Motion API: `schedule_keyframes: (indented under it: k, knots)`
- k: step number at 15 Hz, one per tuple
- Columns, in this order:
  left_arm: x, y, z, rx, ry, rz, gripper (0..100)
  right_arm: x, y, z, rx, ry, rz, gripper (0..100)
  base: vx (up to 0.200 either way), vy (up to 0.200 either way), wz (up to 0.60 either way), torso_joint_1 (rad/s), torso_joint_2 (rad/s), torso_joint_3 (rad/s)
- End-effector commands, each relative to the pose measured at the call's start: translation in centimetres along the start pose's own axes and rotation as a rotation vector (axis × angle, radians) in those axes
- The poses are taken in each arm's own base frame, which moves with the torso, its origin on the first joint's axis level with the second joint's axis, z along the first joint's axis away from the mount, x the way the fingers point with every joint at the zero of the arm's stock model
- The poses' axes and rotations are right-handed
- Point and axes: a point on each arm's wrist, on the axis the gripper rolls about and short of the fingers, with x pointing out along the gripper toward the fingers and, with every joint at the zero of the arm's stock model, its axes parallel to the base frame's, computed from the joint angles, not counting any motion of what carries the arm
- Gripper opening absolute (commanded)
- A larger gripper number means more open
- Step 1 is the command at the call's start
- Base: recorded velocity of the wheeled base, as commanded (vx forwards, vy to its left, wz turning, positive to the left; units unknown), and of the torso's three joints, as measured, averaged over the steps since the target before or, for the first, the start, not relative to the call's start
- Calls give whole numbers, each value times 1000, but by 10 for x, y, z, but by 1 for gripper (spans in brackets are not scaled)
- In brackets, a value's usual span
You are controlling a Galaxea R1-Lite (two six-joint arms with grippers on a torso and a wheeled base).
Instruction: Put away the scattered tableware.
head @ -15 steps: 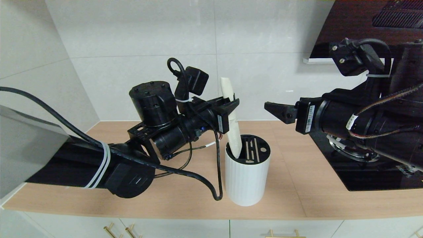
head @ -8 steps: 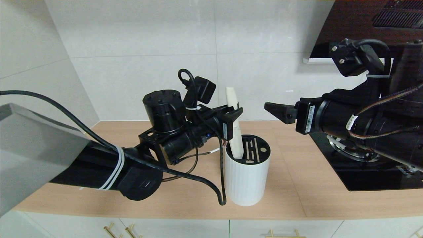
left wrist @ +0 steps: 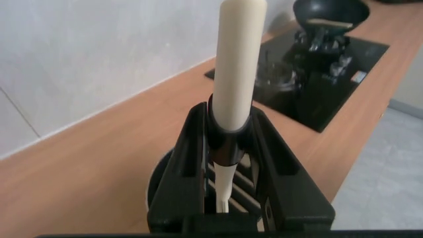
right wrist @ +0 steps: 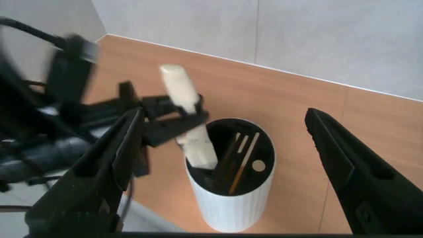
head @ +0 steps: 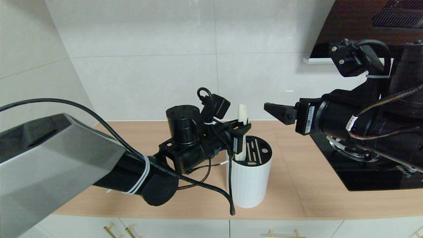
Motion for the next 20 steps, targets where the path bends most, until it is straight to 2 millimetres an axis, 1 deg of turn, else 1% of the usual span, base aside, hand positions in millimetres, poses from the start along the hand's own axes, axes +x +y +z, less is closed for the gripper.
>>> schedule_keyframes:
  k: [1,12,13,18,20]
  knots:
    - [6,1,-15,-7,33,-1,0,0,0,0,0,1,0,100,0,0,0,0,0,0]
    - [12,2,-30,-13,67,0,0,1,0,-1,-1,3,-1,100,0,0,0,0,0,0]
    - [12,2,-30,-13,67,0,100,1,0,-1,-1,3,-1,100,0,0,0,0,0,0]
    - [10,2,-15,-4,-15,21,100,1,0,-2,-2,5,-2,100,0,0,0,0,0,0]
    - [10,2,-13,-5,-21,23,100,1,0,-2,-2,5,-2,100,0,0,0,0,0,0]
